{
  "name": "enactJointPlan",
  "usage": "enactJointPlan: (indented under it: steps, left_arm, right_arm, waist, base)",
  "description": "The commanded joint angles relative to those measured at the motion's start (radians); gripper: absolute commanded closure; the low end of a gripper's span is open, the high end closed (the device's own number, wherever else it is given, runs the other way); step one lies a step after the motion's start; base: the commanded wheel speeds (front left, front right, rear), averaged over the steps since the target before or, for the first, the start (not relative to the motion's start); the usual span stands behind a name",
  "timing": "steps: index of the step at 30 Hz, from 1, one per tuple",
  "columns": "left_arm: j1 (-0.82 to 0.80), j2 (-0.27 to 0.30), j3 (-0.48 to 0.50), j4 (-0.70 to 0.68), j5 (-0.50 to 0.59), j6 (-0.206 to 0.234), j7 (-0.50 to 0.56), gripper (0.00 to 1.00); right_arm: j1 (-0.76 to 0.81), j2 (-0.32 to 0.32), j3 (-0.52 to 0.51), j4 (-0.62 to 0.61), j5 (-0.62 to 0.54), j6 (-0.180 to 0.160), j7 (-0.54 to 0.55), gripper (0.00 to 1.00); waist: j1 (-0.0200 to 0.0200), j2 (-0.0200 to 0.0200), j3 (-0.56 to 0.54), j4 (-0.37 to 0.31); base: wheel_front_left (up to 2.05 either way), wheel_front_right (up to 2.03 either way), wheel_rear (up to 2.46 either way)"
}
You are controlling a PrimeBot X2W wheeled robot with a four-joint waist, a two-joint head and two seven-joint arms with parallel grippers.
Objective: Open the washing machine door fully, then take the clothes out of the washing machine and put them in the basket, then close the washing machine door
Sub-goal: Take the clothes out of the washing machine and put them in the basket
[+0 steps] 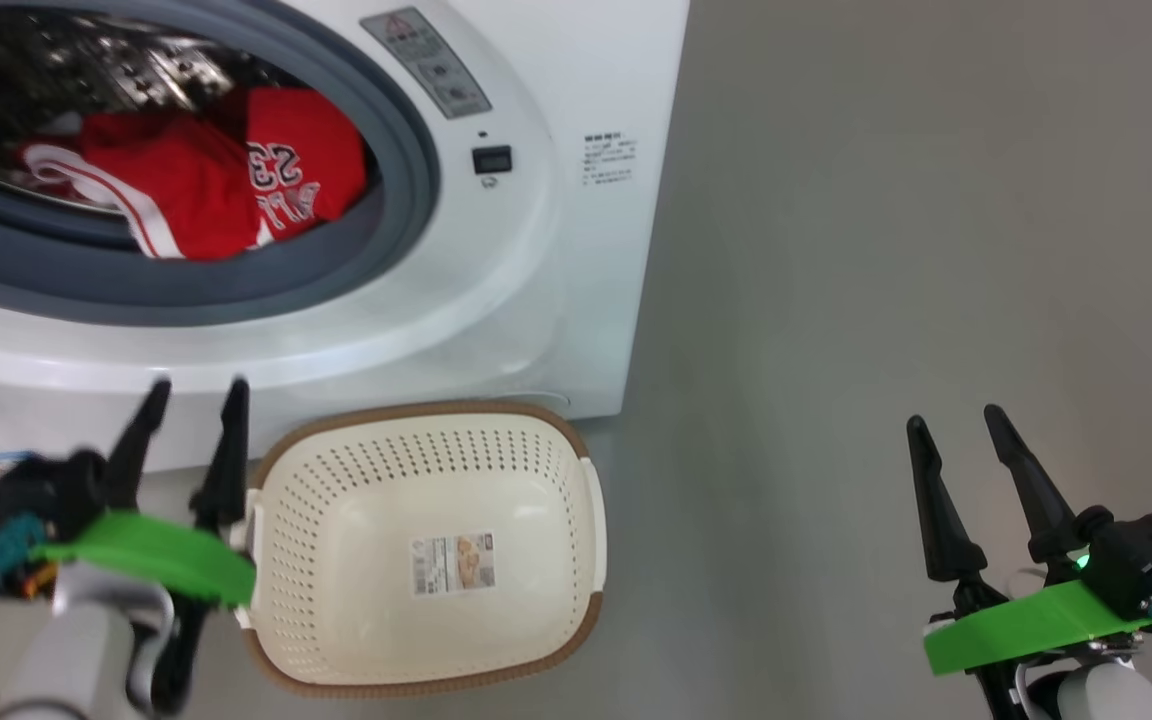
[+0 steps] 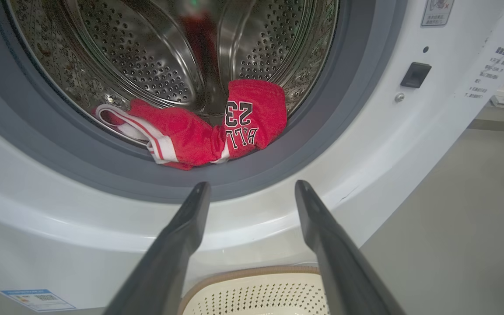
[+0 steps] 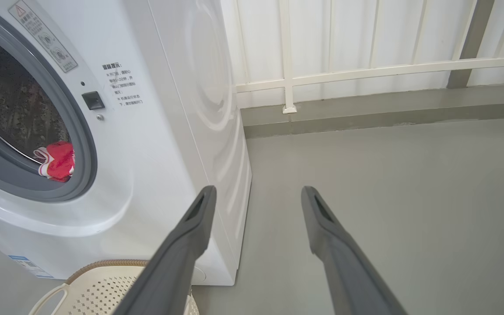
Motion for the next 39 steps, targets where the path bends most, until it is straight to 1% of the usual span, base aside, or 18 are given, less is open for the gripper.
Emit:
enactJointPlan:
  steps: [1,9,14,15,23,26,31,39]
  left_arm:
    - [-0.057,0.042,0.022,-0.003,-0.003,0.001,-0.006,0.00]
    - [-0.302,0.092,0.012,0.130,0.010,0.001,-0.006,0.00]
    - [-0.440,0.118,-0.001,0.225,-0.007,0.001,-0.006,0.00]
    - [-0.440,0.118,-0.001,0.225,-0.007,0.001,-0.006,0.00]
    - [-0.620,0.163,-0.050,0.339,-0.049,0.001,-0.006,0.00]
    - [-0.672,0.178,-0.053,0.381,-0.076,0.001,-0.006,0.00]
    - [-0.723,0.208,-0.087,0.430,-0.101,0.001,-0.006,0.00]
    - [-0.751,0.240,-0.156,0.436,-0.154,0.001,-0.006,0.00]
  right_arm:
    - [-0.030,-0.008,0.024,-0.030,0.006,0.007,-0.006,0.00]
    - [-0.088,-0.008,0.023,-0.053,0.034,0.007,-0.006,0.00]
    - [-0.119,-0.008,0.022,-0.072,0.045,0.007,-0.006,0.00]
    - [-0.119,-0.008,0.022,-0.072,0.045,0.007,-0.006,0.00]
    - [-0.152,-0.008,0.030,-0.087,0.055,0.007,-0.006,0.00]
    - [-0.162,-0.008,0.038,-0.090,0.058,0.007,-0.006,0.00]
    - [-0.175,-0.008,0.051,-0.095,0.062,0.007,-0.006,0.00]
    - [-0.179,-0.008,0.057,-0.099,0.065,0.007,-0.006,0.00]
  waist:
    - [0.0000,0.0000,0.056,-0.031]
    - [0.0000,0.0000,0.171,-0.082]
    - [0.0000,0.0000,0.234,-0.108]
    - [0.0000,0.0000,0.234,-0.108]
    - [0.0000,0.0000,0.318,-0.140]
    - [0.0000,0.0000,0.344,-0.148]
    - [0.0000,0.0000,0.374,-0.161]
    - [0.0000,0.0000,0.391,-0.174]
  base:
    - [0.00,0.00,0.00]
    - [0.00,0.00,0.00]
    - [0.00,0.00,0.00]
    - [0.00,0.00,0.00]
    - [0.00,0.00,0.00]
    - [0.00,0.00,0.00]
    - [0.00,0.00,0.00]
    - [0.00,0.00,0.00]
